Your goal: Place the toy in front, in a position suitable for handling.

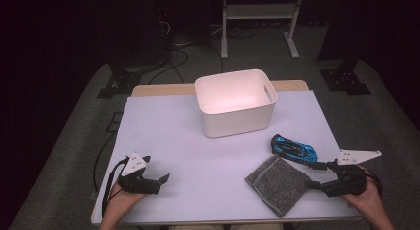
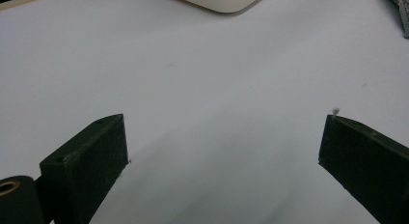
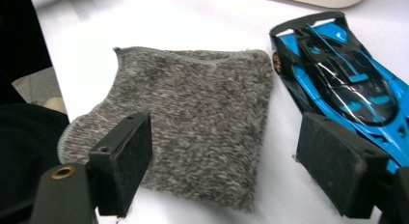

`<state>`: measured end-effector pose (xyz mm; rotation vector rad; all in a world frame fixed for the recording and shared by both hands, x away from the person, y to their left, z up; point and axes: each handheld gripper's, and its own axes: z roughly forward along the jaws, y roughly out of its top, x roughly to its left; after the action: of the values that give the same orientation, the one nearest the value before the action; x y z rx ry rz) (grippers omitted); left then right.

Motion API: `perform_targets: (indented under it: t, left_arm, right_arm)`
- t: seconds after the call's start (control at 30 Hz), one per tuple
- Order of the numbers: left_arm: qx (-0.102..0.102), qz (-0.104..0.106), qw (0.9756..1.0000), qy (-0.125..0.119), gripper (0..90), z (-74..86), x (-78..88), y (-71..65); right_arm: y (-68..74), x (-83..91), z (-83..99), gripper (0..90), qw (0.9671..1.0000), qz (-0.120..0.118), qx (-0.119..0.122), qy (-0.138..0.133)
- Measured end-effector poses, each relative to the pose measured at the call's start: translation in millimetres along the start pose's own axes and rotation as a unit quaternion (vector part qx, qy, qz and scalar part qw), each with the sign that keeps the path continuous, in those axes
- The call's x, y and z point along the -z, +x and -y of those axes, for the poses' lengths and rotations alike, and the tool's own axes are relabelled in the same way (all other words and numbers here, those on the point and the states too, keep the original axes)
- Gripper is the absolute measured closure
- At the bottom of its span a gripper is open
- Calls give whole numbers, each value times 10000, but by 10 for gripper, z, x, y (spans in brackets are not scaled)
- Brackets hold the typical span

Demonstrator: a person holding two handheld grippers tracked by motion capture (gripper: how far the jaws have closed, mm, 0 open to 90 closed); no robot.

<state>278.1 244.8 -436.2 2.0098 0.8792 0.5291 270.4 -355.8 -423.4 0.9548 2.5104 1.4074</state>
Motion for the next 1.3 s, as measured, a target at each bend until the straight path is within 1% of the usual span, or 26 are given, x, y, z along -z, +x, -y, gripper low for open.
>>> perform_targets:
  t: [0.13, 0.3, 0.57, 0.63, 0.67, 0.83, 1.0, 1.17, 1.2, 1.3]
  left_arm:
    - [-39, 13, 10000, 44, 28, -2, -14, -4]
    - [-76, 1, 10000, 57, 28, -3, -9, -14]
    - [-51, -6, 10000, 56, 28, 9, 9, -13]
    - [-69, -10, 10000, 57, 28, 11, 12, -17]
    - [-37, -1, 10000, 55, 28, 15, 14, -23]
    - [-98, 6, 9999, 56, 28, 7, 16, -36]
    - [-126, -3, 9999, 59, 28, 1, 21, -46]
    - [-108, -10, 9999, 68, 28, 15, 32, -39]
    - [-103, -7, 9999, 62, 28, 16, 34, -39]
    - [-103, -5, 9999, 64, 28, 12, 33, -42]
  right_arm:
    - [26, -20, -13, 186, 10000, -18, 69, 46]
    - [38, -32, -26, 186, 9999, -47, 88, 53]
    - [101, -87, -88, 186, 9997, -118, 206, 80]
    - [121, -124, -110, 186, 9994, -155, 277, 110]
    - [121, -124, -110, 186, 9994, -155, 277, 110]
    - [173, -201, -147, 186, 9990, -203, 337, 195]
    - [225, -281, -189, 186, 9982, -260, 452, 292]
    - [266, -414, -223, 186, 9967, -331, 567, 479]
    - [282, -460, -235, 186, 9959, -330, 623, 565]
    - [292, -498, -242, 186, 9953, -329, 664, 619]
